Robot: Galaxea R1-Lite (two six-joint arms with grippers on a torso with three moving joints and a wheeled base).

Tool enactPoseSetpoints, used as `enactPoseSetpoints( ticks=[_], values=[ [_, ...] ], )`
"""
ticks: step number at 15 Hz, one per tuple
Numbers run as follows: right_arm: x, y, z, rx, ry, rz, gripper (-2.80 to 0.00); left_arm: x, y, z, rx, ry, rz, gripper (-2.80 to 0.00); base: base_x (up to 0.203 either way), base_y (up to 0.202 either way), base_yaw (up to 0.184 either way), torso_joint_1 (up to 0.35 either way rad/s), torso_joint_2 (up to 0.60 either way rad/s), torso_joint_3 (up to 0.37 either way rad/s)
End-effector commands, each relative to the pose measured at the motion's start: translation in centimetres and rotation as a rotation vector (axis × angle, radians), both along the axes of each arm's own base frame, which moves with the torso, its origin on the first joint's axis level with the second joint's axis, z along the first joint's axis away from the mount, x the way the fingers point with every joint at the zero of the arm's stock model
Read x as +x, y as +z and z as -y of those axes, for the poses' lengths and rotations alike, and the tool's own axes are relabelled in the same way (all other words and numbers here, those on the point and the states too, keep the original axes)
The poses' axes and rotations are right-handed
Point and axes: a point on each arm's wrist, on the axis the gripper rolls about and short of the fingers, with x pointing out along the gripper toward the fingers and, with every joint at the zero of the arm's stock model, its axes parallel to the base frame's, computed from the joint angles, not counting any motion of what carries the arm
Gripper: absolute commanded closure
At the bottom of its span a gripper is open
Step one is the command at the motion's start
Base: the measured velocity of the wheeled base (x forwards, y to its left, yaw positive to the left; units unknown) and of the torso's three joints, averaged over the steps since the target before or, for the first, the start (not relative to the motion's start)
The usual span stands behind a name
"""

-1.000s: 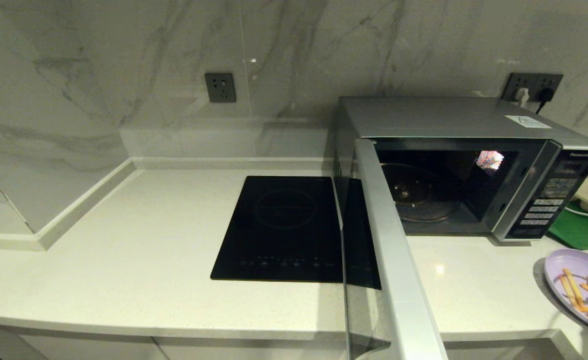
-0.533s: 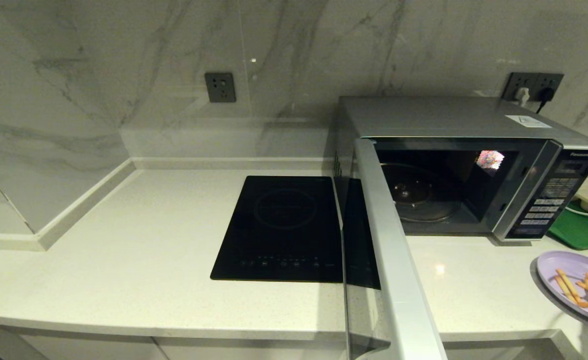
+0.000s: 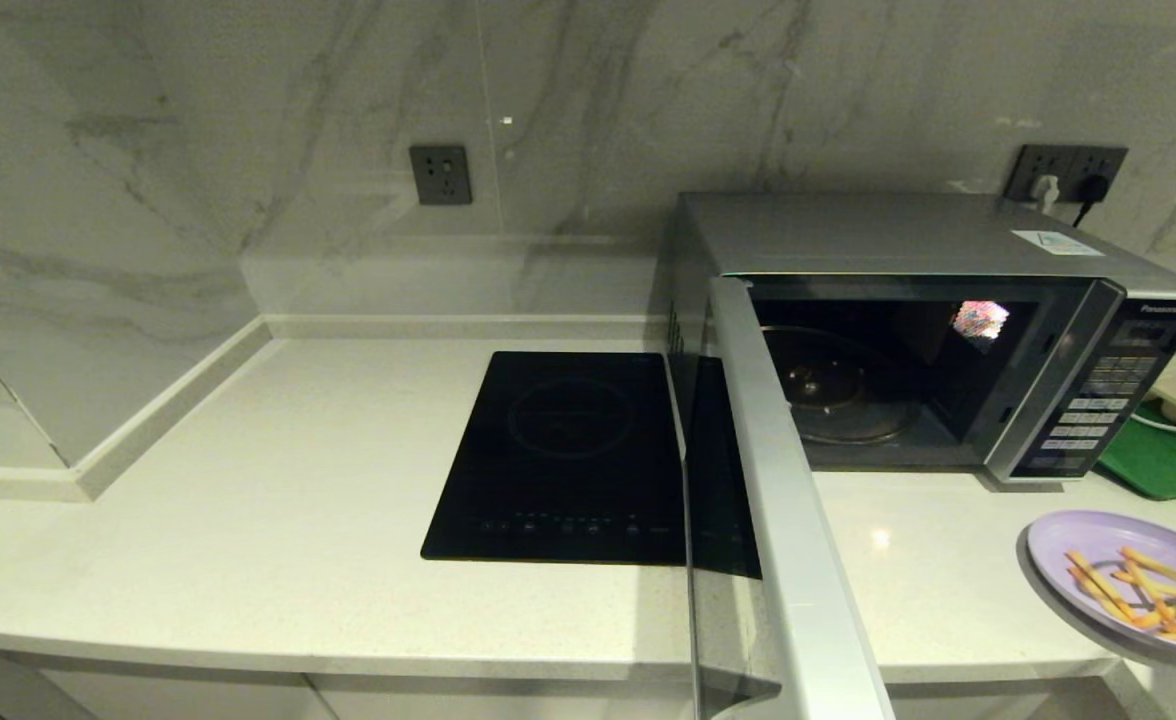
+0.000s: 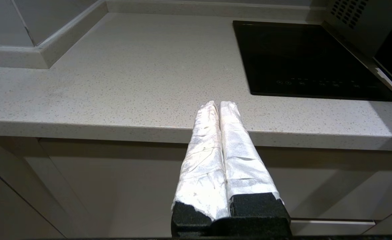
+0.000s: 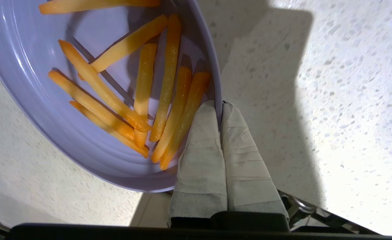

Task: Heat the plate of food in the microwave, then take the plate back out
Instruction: Put the plate in the microwave oven

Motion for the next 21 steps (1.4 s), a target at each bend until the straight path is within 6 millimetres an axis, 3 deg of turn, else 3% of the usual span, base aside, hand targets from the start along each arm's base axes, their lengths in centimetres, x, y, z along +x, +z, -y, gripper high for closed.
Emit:
enactPoseSetpoints(
  ticks=[1, 8, 13, 21],
  values=[
    [-0.4, 0.9, -1.5, 0.015, 0.035, 0.033, 0.00, 0.0, 0.0, 0.0, -0.001, 0.000, 0.000, 0.00, 0.000, 0.000, 0.000, 0.000, 0.00, 0.000],
    [0.4, 2.8, -9.4, 0.096, 0.280, 0.130, 0.00, 0.0, 0.0, 0.0, -0.001, 0.000, 0.000, 0.00, 0.000, 0.000, 0.000, 0.000, 0.00, 0.000],
    [1.7, 4.5, -13.8, 0.128, 0.376, 0.202, 0.00, 0.0, 0.0, 0.0, -0.001, 0.000, 0.000, 0.00, 0.000, 0.000, 0.000, 0.000, 0.00, 0.000],
    [8.4, 5.4, -18.6, 0.086, 0.264, 0.288, 0.00, 0.0, 0.0, 0.0, -0.001, 0.000, 0.000, 0.00, 0.000, 0.000, 0.000, 0.000, 0.00, 0.000]
  ],
)
